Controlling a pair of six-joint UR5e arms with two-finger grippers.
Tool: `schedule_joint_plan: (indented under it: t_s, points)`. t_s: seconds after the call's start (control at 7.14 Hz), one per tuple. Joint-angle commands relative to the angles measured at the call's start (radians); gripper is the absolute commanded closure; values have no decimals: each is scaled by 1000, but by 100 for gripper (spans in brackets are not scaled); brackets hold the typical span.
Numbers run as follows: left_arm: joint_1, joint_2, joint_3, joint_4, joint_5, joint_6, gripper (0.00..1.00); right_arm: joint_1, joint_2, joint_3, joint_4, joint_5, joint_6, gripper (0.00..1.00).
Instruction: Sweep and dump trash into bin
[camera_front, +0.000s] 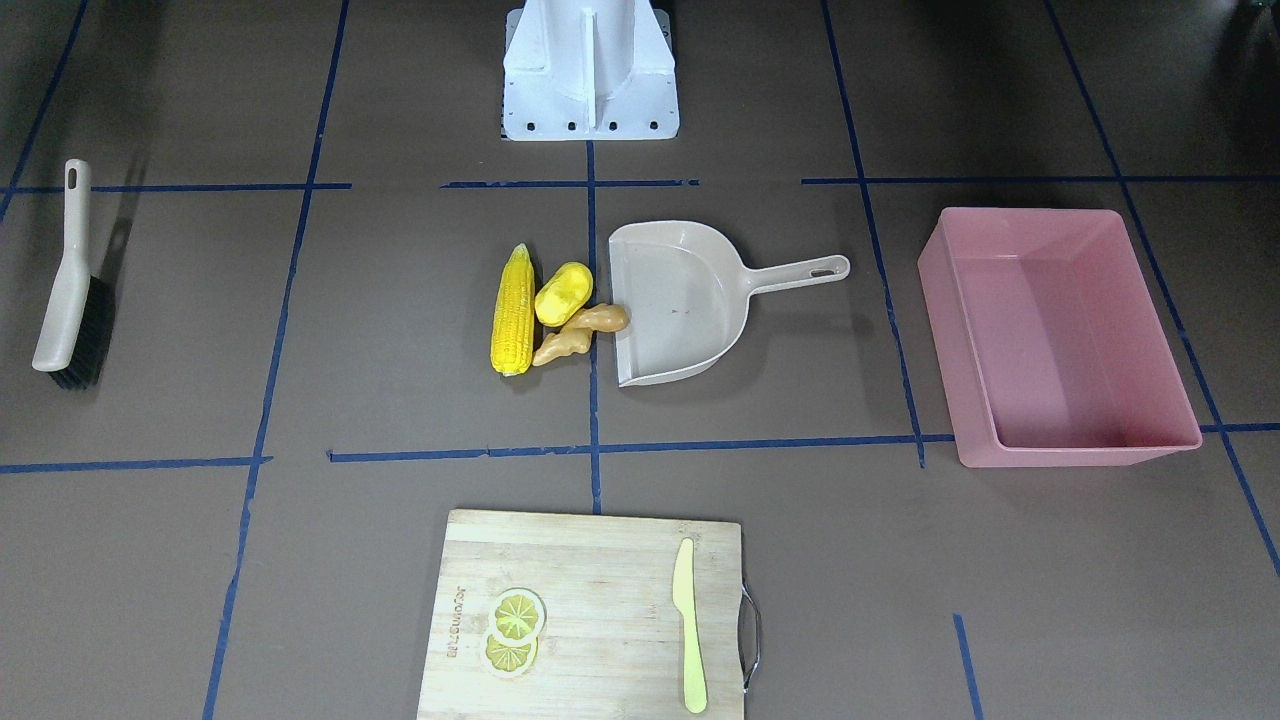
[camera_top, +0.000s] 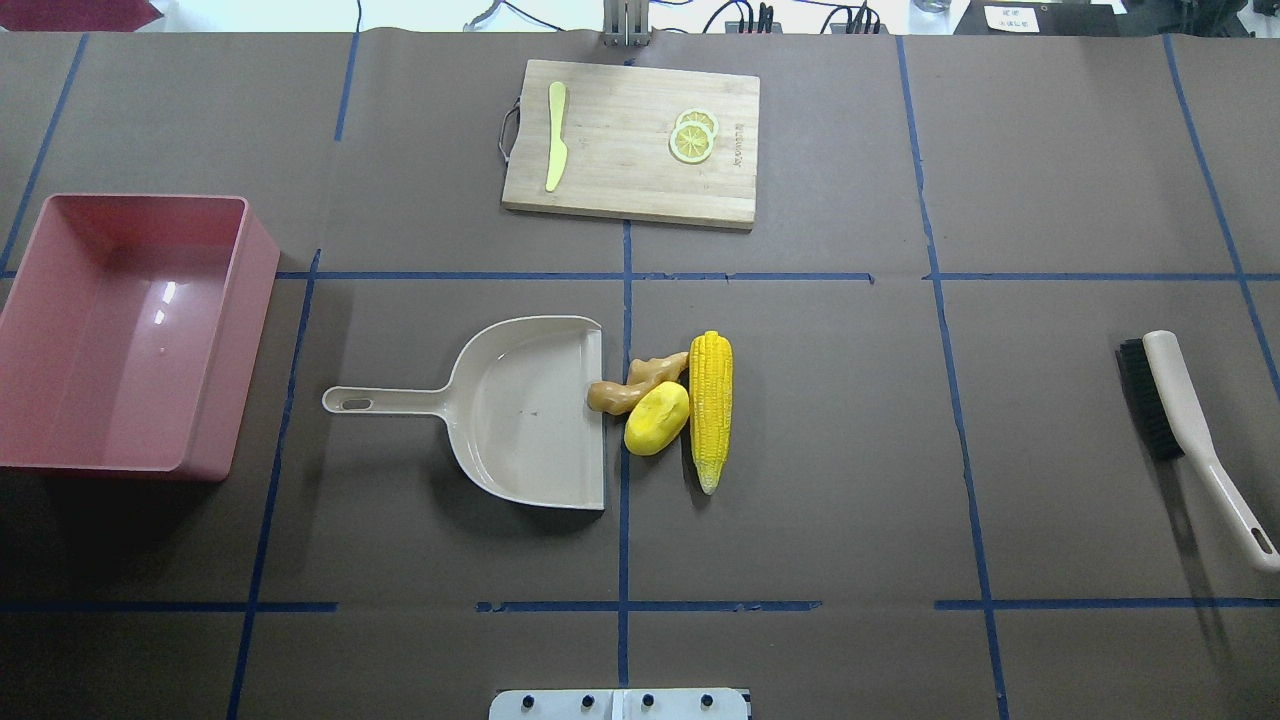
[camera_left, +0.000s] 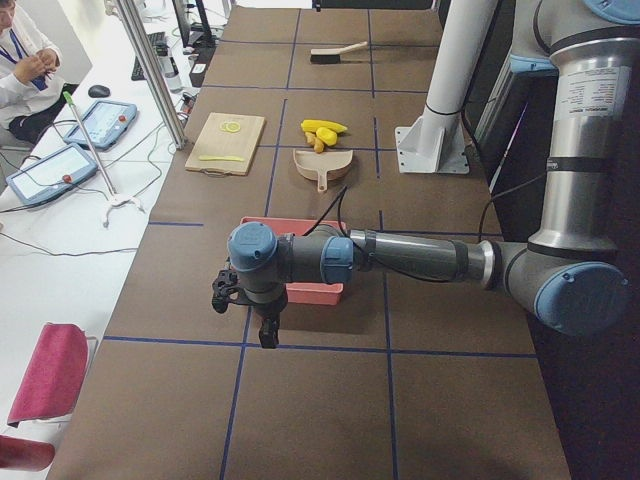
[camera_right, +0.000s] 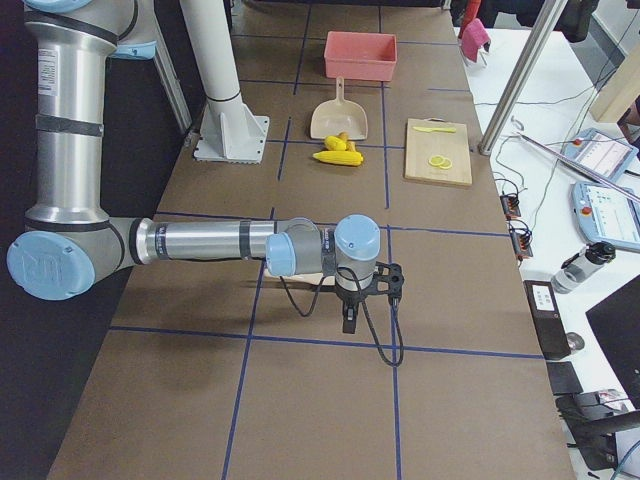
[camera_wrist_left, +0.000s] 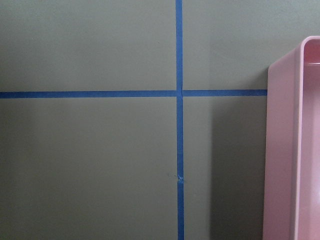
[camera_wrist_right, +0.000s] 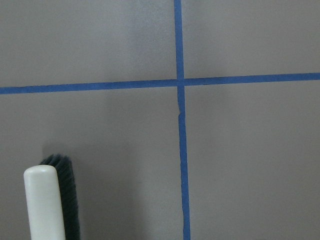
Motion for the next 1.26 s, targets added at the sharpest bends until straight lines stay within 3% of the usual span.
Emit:
schedule_joint_plan:
  t_s: [0.0, 0.14, 0.56, 0.84, 1.12]
  points:
    - [-1, 2, -15, 1, -4, -8, 0, 0, -3, 0, 4, 4, 4, 0]
    - [0, 20, -56, 2, 2, -8, 0, -1, -11, -3, 2, 4, 9, 0]
    - [2, 25, -58, -4, -13, -10, 0, -15, -17, 3, 31, 28, 9, 0]
    - [25, 35, -174, -16, -44, -10, 0, -115, -58, 3, 215, 60, 17, 0]
    - [159, 22, -203, -17, -85, -17, 0, -162, -87, 17, 355, 82, 161, 0]
